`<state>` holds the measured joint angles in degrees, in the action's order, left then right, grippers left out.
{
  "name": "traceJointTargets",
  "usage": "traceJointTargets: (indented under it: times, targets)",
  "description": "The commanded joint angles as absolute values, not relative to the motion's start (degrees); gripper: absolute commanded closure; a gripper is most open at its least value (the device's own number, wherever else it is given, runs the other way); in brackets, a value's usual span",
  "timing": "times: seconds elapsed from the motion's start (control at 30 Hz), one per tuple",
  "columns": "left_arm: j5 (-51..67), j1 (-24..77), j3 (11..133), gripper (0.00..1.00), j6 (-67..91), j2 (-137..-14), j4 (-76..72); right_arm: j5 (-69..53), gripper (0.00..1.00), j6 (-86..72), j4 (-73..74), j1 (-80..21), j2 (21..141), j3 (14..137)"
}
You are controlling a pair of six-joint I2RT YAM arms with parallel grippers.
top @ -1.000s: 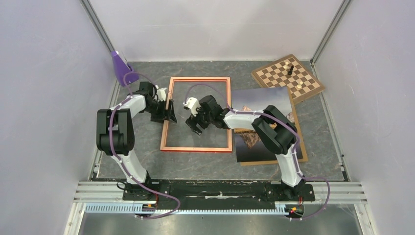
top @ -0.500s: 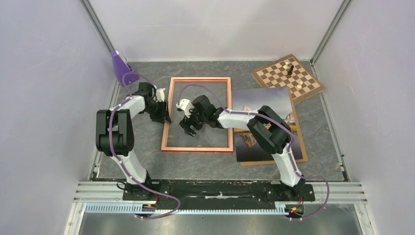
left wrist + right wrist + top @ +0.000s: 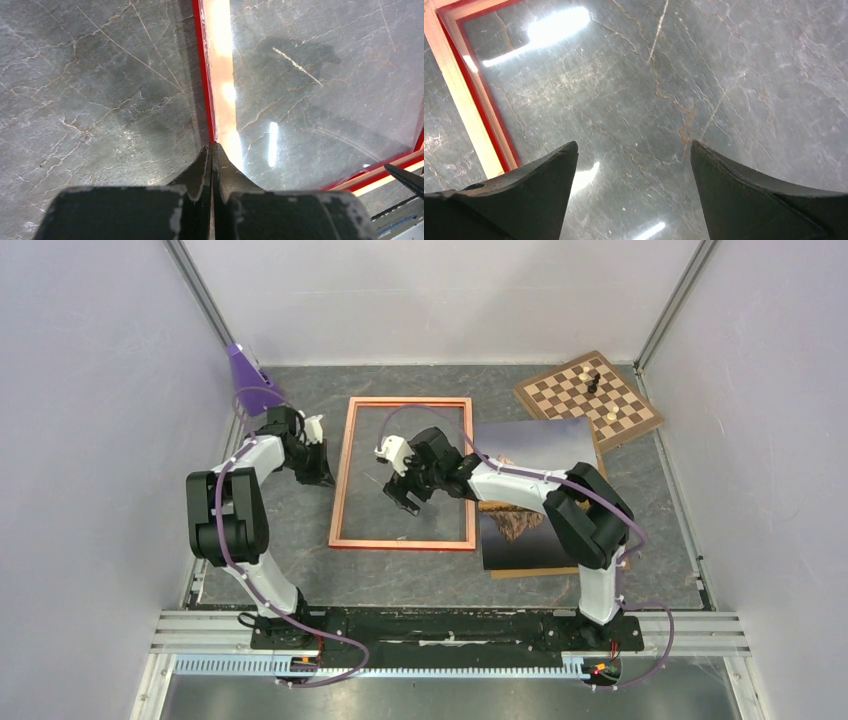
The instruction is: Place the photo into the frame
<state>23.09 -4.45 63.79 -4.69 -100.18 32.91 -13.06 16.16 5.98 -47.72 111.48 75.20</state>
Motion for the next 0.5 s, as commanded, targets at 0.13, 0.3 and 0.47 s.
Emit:
traceJointTargets:
  times: [0.13,0.3,0.47]
  targets:
    - [25.42,-5.60,67.54,0.98,-6.30,-98.92,34.18,-10.74,0.14,18.35,5.27,-47.20,106.71,71.81]
    - [26.47,-6.84,69.17,0.66,-6.80,-98.24,36.11,-10.66,0.13,18.46,4.63,-47.02,106.09,70.52]
    - [30.78,-7.16,70.10,0.37,-6.59,-99.20,36.42,-10.72,0.14,18.29,4.22,-47.00,105.99,69.87]
